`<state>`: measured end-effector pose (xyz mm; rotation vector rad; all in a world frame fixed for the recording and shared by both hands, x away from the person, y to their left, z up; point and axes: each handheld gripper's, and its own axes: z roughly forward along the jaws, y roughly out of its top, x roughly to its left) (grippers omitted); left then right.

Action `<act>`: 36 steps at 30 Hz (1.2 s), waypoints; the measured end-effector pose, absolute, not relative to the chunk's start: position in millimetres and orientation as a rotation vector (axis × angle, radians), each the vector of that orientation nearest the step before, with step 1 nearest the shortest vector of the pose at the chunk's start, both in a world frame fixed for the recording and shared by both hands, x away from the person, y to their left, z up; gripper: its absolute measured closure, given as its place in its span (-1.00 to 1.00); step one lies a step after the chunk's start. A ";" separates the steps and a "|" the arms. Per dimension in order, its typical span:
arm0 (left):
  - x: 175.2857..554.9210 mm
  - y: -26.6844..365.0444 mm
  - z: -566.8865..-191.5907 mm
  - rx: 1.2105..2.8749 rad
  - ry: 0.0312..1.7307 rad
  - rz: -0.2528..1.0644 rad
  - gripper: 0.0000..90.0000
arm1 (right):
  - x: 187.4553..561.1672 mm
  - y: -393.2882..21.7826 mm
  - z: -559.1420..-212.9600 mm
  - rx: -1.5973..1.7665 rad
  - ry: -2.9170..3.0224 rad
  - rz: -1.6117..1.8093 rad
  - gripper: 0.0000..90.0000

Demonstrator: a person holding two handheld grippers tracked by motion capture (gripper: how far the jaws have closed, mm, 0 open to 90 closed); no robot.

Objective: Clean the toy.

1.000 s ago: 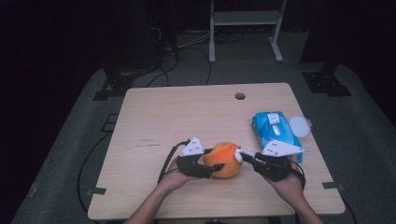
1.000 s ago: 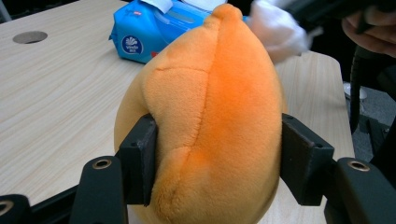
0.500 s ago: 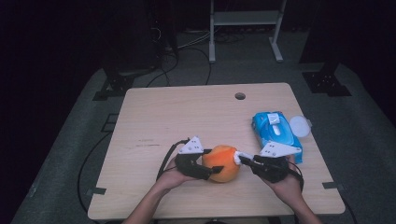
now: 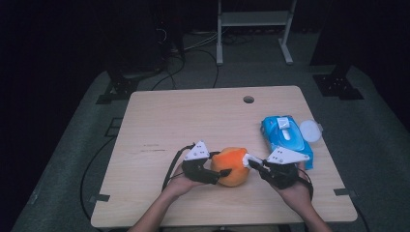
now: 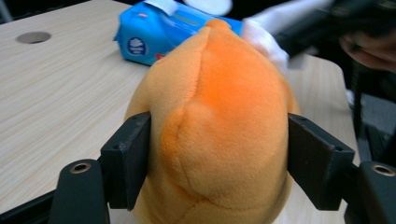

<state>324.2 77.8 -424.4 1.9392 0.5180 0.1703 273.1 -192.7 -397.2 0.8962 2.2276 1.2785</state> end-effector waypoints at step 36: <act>320.5 69.3 -428.7 1.934 0.443 0.194 -0.43 | 268.5 -190.1 -392.8 0.841 2.235 1.260 0.84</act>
